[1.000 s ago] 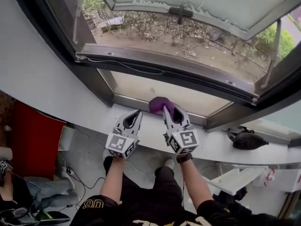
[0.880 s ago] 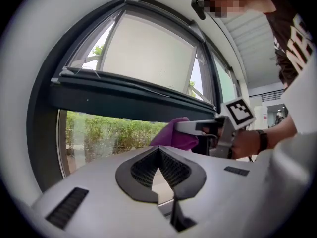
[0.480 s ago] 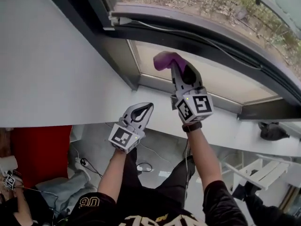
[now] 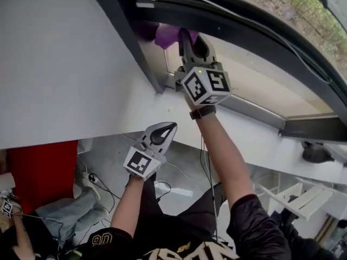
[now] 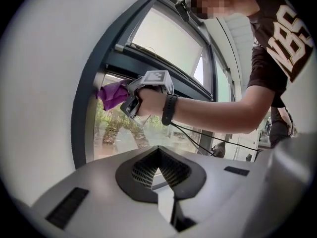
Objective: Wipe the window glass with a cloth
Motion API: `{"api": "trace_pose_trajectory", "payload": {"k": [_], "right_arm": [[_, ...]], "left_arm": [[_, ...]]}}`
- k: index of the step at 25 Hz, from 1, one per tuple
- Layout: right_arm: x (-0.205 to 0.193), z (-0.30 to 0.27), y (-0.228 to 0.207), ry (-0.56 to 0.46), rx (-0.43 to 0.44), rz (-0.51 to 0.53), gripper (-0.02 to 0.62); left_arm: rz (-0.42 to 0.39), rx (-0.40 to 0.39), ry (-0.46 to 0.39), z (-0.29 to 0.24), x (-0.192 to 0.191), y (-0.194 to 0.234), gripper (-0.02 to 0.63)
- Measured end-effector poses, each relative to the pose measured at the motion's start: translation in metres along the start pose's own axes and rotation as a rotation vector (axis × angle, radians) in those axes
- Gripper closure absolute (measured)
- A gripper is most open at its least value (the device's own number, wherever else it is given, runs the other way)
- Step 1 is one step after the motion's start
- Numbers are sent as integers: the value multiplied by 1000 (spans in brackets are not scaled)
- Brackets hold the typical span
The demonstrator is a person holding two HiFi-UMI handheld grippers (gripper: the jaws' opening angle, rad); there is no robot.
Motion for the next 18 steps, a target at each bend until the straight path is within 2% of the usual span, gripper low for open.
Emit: {"api": "trace_pose_trajectory", "payload": {"k": [3,7,15,18], "right_arm": [[23,30,-22,-31,-32,35,523],[72,94,-75,-33,-83,132,523],[207,264,-195,-162,-295,214,522],[257,327,-233,-217,-445,234,523]], "left_arm": [[-18,-44,-5,-13,6,-22,597],[-39,-120,8,-53,10,-73,597],[-42,-288,-3,-152,4,-201,597],[-35,-379,-8,-185,8,-243,597]]}}
Point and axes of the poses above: the fingertips, and each gripper's own axes: z backward along the fingers, y to its left, x out of its top, the point moved 9 cm from there along z, backward along the fingers, and after that the axes turned 13 degrees about -z, right-handed, at the moved point
